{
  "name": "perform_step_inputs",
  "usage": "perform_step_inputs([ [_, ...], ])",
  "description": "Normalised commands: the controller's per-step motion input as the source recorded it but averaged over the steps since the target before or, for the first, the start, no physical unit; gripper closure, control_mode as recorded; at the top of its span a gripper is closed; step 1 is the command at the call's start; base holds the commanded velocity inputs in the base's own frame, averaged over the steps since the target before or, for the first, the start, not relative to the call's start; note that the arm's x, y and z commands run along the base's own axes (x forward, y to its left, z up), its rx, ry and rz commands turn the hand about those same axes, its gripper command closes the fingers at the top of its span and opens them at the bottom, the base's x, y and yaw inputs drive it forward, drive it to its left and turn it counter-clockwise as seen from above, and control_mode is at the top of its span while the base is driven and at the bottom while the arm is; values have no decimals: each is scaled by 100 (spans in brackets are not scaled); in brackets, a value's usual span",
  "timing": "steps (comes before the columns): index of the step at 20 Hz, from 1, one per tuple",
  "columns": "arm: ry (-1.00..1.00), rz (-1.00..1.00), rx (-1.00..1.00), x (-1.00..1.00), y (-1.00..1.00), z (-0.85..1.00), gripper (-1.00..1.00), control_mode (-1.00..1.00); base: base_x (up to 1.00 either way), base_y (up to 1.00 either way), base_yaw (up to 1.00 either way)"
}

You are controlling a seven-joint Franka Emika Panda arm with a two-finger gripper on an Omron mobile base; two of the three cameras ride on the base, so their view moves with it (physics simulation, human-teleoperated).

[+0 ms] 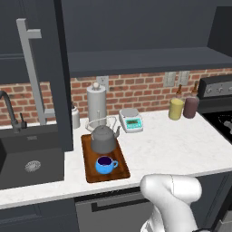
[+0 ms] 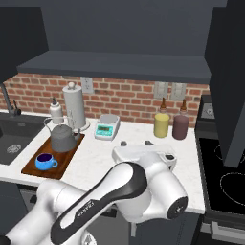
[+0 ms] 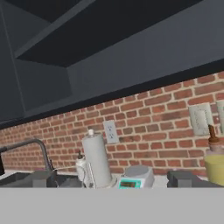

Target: Pick the kettle from the counter and place it on the tray. Then pick the mug from the cabinet and place it on the tray. Then close the cabinet doors.

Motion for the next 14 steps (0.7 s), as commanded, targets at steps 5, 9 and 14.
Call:
perform_step_inputs([
  [5, -17, -1, 1, 1, -70, 20, -100, -100, 0, 0, 0],
  [9, -23, 0, 2, 0, -55, -7, -100, -100, 0, 0, 0],
  [14, -32, 0, 9, 5, -28, -40, -100, -100, 0, 0, 0],
])
